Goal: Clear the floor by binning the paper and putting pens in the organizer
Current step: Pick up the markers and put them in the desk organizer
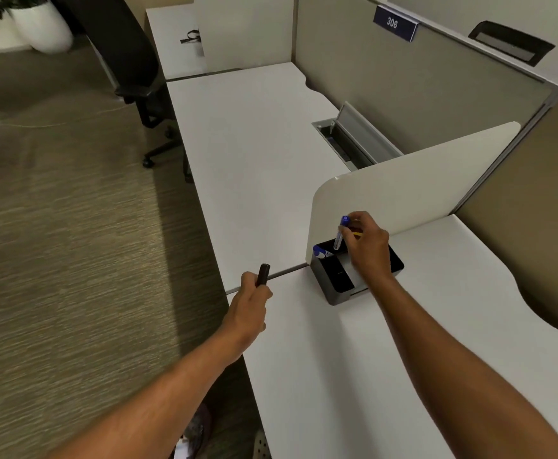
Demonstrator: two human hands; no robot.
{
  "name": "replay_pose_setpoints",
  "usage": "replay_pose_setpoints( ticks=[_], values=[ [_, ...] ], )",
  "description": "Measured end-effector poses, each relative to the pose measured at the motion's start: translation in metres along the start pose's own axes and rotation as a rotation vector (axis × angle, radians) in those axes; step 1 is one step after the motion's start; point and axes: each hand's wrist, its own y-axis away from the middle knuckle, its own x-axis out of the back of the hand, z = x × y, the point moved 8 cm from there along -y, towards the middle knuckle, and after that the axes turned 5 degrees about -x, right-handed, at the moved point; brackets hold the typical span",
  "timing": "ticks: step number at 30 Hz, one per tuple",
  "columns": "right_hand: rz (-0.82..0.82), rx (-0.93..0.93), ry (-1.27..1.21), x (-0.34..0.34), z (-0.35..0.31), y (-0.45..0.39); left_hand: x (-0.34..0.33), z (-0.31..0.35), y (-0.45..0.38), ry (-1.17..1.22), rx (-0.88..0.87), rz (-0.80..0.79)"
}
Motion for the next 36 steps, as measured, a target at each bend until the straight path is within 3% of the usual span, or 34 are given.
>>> replay_pose_setpoints(
  ticks=[8,12,15,18,22,24,30,33,36],
  values=[
    [-0.191,0.026,0.256,-0.048,0.028,-0.011,0.010,0.002,0.006,-0.029,-0.135,0.015],
    [-0.264,-0.120,0.215,-0.060,0.048,-0.010,0.018,0.004,0.007,-0.100,-0.193,0.086],
    [-0.112,-0.246,0.000,-0.047,0.043,0.001,0.019,0.005,0.006,-0.080,-0.214,0.125],
    [0.056,-0.208,-0.114,-0.035,0.021,0.036,0.017,0.004,0.003,-0.069,-0.219,0.160],
    [-0.296,-0.211,-0.442,-0.064,-0.003,0.114,0.007,-0.001,0.000,-0.130,-0.246,0.142],
    [-0.391,-0.159,-0.467,-0.067,-0.016,0.140,0.000,-0.003,0.000,-0.161,-0.262,0.128],
    [-0.249,-0.129,-0.431,-0.044,-0.020,0.122,-0.015,-0.005,0.000,-0.223,-0.281,0.088],
    [-0.088,-0.143,-0.479,-0.014,-0.015,0.079,-0.008,-0.002,0.002,-0.257,-0.305,0.089],
    [0.080,-0.082,-0.309,0.014,-0.011,0.035,0.004,-0.002,0.006,-0.279,-0.316,0.113]
  ],
)
